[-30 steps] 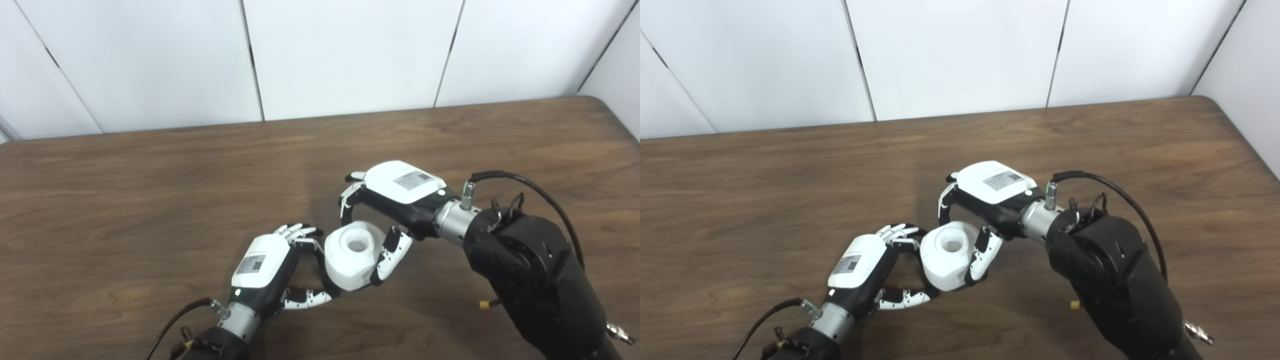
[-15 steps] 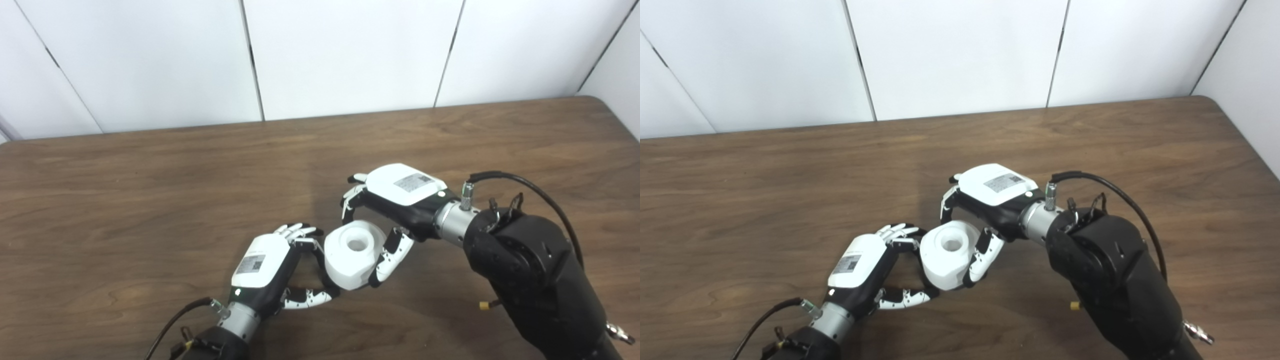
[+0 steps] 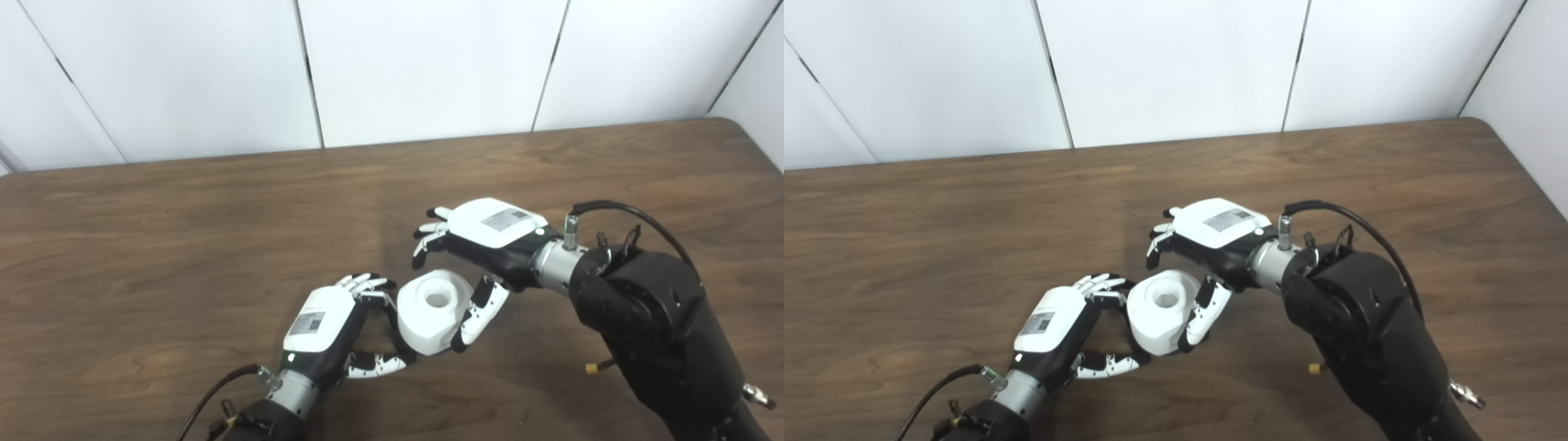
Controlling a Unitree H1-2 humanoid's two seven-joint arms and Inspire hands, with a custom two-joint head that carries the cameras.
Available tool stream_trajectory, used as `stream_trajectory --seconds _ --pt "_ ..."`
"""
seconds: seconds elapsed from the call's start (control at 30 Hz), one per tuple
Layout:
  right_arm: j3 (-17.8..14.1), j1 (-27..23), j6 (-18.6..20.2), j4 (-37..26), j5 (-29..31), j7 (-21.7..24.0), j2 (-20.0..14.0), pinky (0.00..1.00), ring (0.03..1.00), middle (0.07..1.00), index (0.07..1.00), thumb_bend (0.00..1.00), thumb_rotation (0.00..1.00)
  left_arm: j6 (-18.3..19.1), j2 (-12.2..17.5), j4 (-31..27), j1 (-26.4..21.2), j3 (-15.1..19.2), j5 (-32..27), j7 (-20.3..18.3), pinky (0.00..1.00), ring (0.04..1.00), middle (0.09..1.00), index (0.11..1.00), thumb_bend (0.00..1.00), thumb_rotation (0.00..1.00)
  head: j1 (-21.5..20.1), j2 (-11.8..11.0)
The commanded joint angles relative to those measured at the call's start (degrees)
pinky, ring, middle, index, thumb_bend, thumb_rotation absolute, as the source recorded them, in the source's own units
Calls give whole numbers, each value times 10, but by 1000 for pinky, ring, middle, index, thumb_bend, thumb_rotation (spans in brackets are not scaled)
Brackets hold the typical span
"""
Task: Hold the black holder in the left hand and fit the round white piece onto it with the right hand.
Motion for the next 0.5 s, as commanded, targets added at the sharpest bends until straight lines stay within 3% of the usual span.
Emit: stream_trajectory --seconds 0.0,0.3,0.37,0.47 --pt "-9 -27 6 -23 -3 18 -3 999 1000 983 835 1000 399 23 9 15 10 -2 1 -31 903 899 833 492 507 48 -1 0" --pt "-6 -42 15 -27 -2 49 -15 1000 1000 1000 925 1000 443 26 10 16 7 -3 2 -37 913 904 840 492 507 49 -2 0" --pt "-4 -48 29 -29 3 57 -21 1000 1000 1000 935 1000 439 27 10 16 6 -3 3 -37 913 904 840 492 507 49 -1 -1" --pt "4 -71 82 -35 44 61 -48 1000 1000 1000 952 1000 421 23 9 19 6 -3 2 -33 907 901 837 492 507 48 -2 -1"
